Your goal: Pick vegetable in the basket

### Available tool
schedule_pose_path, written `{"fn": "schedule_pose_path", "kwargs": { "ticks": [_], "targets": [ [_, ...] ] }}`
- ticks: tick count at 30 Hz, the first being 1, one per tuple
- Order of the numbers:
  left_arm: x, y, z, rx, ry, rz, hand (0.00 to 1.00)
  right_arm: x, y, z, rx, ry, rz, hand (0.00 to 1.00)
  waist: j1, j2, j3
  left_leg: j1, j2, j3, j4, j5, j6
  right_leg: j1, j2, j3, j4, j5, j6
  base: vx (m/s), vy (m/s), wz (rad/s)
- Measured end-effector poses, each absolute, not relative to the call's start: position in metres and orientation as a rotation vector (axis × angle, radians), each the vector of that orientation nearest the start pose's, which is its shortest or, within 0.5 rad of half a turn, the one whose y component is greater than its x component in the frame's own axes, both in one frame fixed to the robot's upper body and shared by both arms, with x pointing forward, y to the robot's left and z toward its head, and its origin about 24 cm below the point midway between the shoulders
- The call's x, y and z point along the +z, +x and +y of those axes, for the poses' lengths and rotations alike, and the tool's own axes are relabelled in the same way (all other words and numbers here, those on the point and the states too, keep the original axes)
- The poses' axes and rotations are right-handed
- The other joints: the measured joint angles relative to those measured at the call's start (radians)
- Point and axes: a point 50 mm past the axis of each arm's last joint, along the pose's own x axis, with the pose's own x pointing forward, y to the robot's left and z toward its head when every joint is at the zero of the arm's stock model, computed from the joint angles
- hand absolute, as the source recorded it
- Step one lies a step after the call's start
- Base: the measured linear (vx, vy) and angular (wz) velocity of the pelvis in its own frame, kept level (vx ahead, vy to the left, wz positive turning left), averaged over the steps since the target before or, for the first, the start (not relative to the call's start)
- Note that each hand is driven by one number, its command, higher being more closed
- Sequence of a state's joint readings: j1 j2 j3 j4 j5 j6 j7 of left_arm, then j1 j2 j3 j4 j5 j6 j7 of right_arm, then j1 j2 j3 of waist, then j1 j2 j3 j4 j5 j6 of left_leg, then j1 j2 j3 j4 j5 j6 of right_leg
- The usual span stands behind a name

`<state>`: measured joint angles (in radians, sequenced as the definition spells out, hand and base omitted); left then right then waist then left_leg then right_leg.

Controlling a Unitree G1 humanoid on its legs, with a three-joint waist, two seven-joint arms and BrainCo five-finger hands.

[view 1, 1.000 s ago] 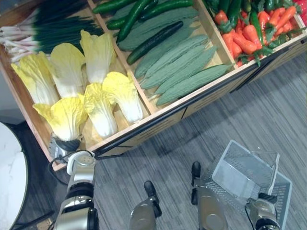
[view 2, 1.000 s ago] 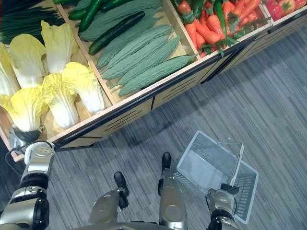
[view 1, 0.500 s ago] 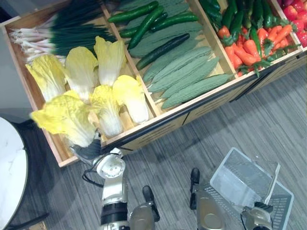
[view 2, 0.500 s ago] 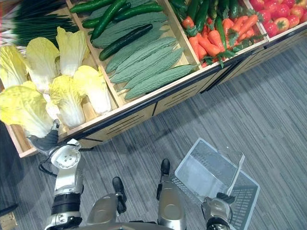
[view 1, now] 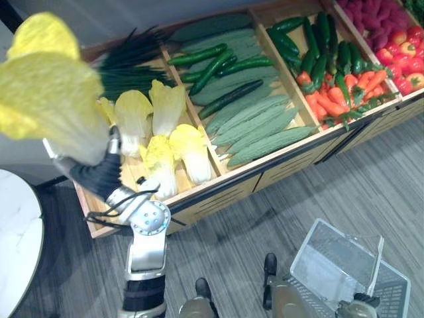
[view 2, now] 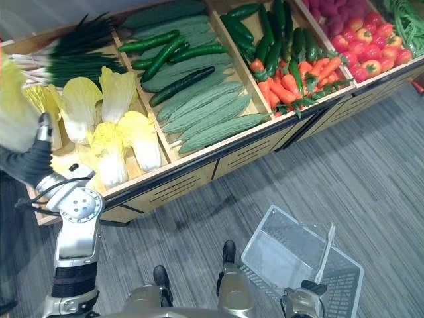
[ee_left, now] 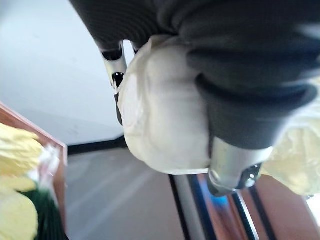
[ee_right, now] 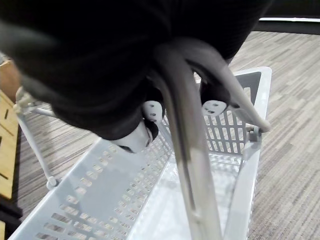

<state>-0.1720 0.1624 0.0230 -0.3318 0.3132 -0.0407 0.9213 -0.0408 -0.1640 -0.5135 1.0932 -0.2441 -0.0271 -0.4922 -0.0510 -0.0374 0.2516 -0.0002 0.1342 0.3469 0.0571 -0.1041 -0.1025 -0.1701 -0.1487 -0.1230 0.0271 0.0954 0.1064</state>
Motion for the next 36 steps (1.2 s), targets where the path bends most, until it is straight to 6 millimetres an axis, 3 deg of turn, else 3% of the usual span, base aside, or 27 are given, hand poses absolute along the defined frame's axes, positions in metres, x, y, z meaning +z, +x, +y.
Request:
{"fn": "schedule_pose_path", "kwargs": {
  "ticks": [3, 6, 7, 11, 14, 19, 23, 26, 30, 36],
  "targets": [
    [0.169, 0.240, 0.187, 0.751, 0.273, -0.733, 1.00, -0.115, 0.125, -0.305, -0.750, -0.507, 0.921, 1.00, -0.004, 0.007, -0.014, 0.027, 0.000, 0.053, 0.001, -0.014, -0.003, -0.001, 0.009, 0.052, -0.011, 0.009, 0.012, -0.02, 0.003, -0.56],
    [0.161, 0.239, 0.177, 0.579, 0.344, -0.727, 1.00, -0.087, 0.151, -0.332, -0.575, -0.800, 0.790, 1.00, -0.009, 0.019, -0.026, 0.065, 0.001, 0.131, 0.011, -0.041, -0.007, -0.002, 0.025, 0.132, -0.027, 0.023, 0.022, 0.00, 0.020, -0.77],
    [0.158, 0.239, 0.171, 0.483, 0.383, -0.724, 1.00, -0.068, 0.166, -0.342, -0.475, -0.957, 0.708, 1.00, -0.024, 0.027, -0.032, 0.081, -0.001, 0.167, 0.016, -0.053, -0.006, -0.004, 0.031, 0.166, -0.034, 0.032, 0.027, 0.01, 0.024, -0.73],
    [0.154, 0.238, 0.160, 0.291, 0.459, -0.726, 1.00, -0.036, 0.192, -0.344, -0.347, -1.126, 0.526, 1.00, -0.038, 0.028, -0.047, 0.116, -0.007, 0.258, 0.014, -0.074, -0.009, -0.019, 0.052, 0.257, -0.056, 0.058, 0.033, 0.02, 0.011, -0.82],
    [0.147, 0.240, 0.157, 0.177, 0.479, -0.691, 1.00, -0.009, 0.214, -0.338, -0.228, -1.196, 0.379, 1.00, -0.077, 0.028, -0.047, 0.155, -0.016, 0.309, 0.011, -0.087, -0.010, -0.019, 0.065, 0.324, -0.061, 0.068, 0.039, 0.01, -0.015, -0.63],
    [0.135, 0.241, 0.148, 0.015, 0.463, -0.623, 1.00, 0.015, 0.228, -0.329, -0.084, -1.192, 0.267, 1.00, -0.110, 0.032, -0.059, 0.190, -0.020, 0.370, 0.013, -0.114, -0.016, -0.021, 0.083, 0.391, -0.071, 0.085, 0.043, -0.01, -0.028, -0.49],
    [0.125, 0.240, 0.138, -0.139, 0.336, -0.533, 1.00, 0.020, 0.234, -0.318, -0.009, -1.119, 0.252, 1.00, -0.110, 0.033, -0.061, 0.218, -0.022, 0.448, 0.021, -0.131, -0.031, -0.022, 0.101, 0.459, -0.079, 0.102, 0.040, -0.02, -0.047, -0.50],
    [0.122, 0.238, 0.125, -0.322, 0.241, -0.477, 1.00, 0.038, 0.240, -0.313, 0.036, -1.079, 0.199, 1.00, -0.108, 0.047, -0.073, 0.231, 0.000, 0.523, 0.059, -0.162, -0.046, -0.029, 0.131, 0.509, -0.077, 0.110, 0.046, 0.00, -0.055, -0.63],
    [0.130, 0.239, 0.113, -0.549, 0.156, -0.461, 1.00, 0.071, 0.248, -0.305, 0.068, -0.996, 0.088, 1.00, -0.112, 0.086, -0.106, 0.247, 0.041, 0.599, 0.108, -0.189, -0.071, -0.037, 0.178, 0.552, -0.069, 0.114, 0.045, 0.06, -0.055, -0.46],
    [0.142, 0.226, 0.095, -0.843, 0.099, -0.470, 1.00, 0.108, 0.254, -0.294, 0.057, -0.772, -0.069, 1.00, -0.104, 0.103, -0.130, 0.266, 0.087, 0.658, 0.153, -0.204, -0.096, -0.040, 0.225, 0.575, -0.055, 0.114, 0.045, 0.05, -0.057, -0.24]
  ]
}}
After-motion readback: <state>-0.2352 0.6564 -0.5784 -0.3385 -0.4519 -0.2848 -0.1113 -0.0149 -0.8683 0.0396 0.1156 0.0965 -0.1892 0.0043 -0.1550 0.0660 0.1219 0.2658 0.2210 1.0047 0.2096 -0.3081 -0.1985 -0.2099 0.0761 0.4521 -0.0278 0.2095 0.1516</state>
